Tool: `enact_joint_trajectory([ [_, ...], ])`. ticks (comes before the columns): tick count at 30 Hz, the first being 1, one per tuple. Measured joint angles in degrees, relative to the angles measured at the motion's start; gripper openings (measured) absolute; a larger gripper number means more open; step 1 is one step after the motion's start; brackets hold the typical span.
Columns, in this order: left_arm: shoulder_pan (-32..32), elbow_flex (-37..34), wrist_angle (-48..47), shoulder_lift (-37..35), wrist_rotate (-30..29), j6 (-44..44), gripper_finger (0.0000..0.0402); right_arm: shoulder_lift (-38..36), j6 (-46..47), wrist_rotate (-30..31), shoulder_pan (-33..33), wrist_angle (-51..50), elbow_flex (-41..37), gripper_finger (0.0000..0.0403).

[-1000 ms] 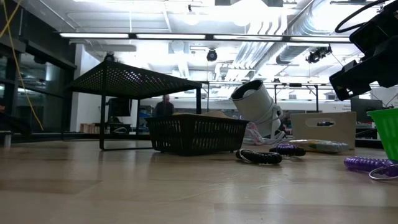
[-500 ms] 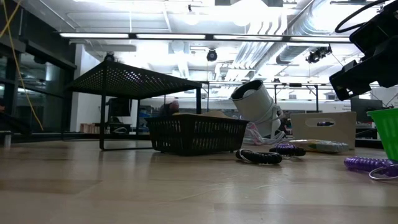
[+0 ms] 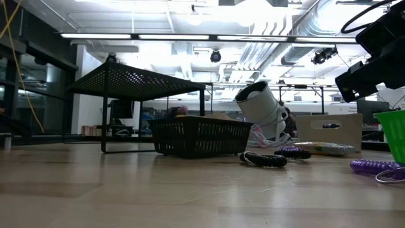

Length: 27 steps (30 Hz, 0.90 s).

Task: Pick & Place Office Desk Supplies
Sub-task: Put the bottom left crayon box into the green bin

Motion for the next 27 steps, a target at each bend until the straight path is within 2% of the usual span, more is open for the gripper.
enact_joint_trajectory([
  [21, 0.31, 0.0, 0.04, 0.0, 2.19, 1.51, 0.0178, -0.01, 0.0, 0.0, 0.0, 0.0, 0.0, 0.012],
  [27, 0.94, 0.0, 0.03, 0.0, 2.06, 3.9, 0.0204, 0.01, 0.0, 0.02, -0.01, 0.0, 0.0, 0.012],
])
